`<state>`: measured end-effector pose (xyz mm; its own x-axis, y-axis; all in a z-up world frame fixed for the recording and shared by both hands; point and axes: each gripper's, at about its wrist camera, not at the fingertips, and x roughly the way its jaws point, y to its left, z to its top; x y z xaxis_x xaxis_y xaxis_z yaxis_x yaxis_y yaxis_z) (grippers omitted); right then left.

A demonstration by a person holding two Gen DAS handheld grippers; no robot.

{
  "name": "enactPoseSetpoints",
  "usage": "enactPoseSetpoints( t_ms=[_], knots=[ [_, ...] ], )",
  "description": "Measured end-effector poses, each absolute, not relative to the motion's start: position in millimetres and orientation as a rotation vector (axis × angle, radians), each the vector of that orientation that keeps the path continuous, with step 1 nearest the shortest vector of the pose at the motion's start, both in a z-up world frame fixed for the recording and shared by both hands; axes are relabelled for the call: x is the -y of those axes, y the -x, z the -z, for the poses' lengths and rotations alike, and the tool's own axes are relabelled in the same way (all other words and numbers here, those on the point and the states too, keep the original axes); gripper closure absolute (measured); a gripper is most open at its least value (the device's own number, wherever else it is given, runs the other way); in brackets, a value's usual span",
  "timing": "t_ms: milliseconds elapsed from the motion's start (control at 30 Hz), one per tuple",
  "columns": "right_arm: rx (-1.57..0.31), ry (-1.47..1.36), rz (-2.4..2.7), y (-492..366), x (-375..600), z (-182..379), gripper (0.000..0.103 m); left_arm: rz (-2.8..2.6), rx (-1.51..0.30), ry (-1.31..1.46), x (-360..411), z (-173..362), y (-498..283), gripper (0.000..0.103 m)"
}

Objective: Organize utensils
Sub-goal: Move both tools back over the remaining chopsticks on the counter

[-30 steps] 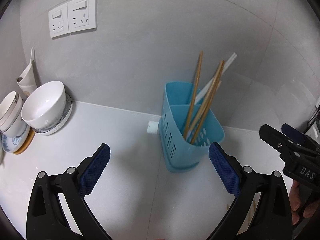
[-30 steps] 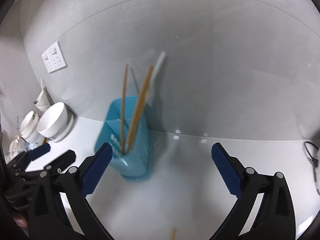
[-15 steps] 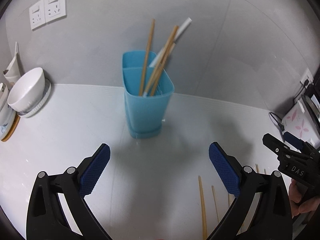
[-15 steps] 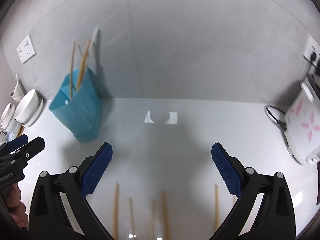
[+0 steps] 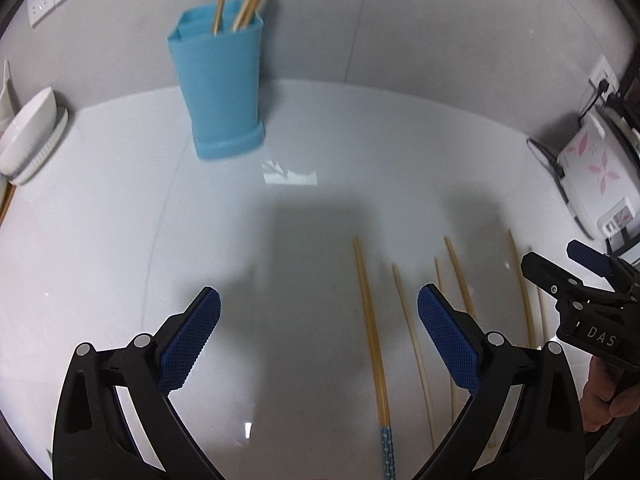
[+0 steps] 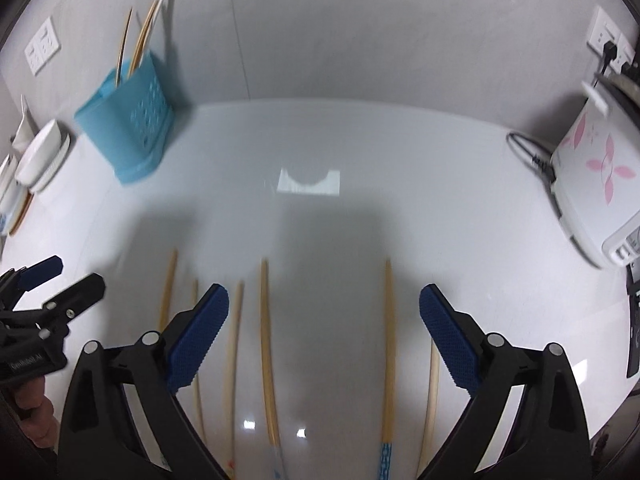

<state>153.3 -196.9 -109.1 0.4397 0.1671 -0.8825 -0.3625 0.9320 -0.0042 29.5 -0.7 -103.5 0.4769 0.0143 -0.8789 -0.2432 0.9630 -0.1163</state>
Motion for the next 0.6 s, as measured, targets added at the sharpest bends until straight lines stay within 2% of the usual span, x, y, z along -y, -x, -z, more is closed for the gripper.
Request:
enactPoseSetpoints(
  t_ms=[200, 333, 400, 600],
  knots=[
    [-1.134, 0.240, -0.351, -133, 200, 132, 0.014, -0.159, -1.132, 0.217, 17, 132, -14, 0.006],
    [-1.157, 0.267, -0.371, -121, 201, 141, 0.020, -0.169, -1.166, 0.220, 21, 144, -9, 0.006],
    [-1.175, 0.280, -0.378, -117, 200, 146, 0.027, -0.175, -1.171, 0.215, 23, 147, -9, 0.006],
    [-1.222, 0.300, -0.421, -107, 194, 151, 0.040, -0.192, -1.202, 0.203, 26, 155, -9, 0.007]
  ],
)
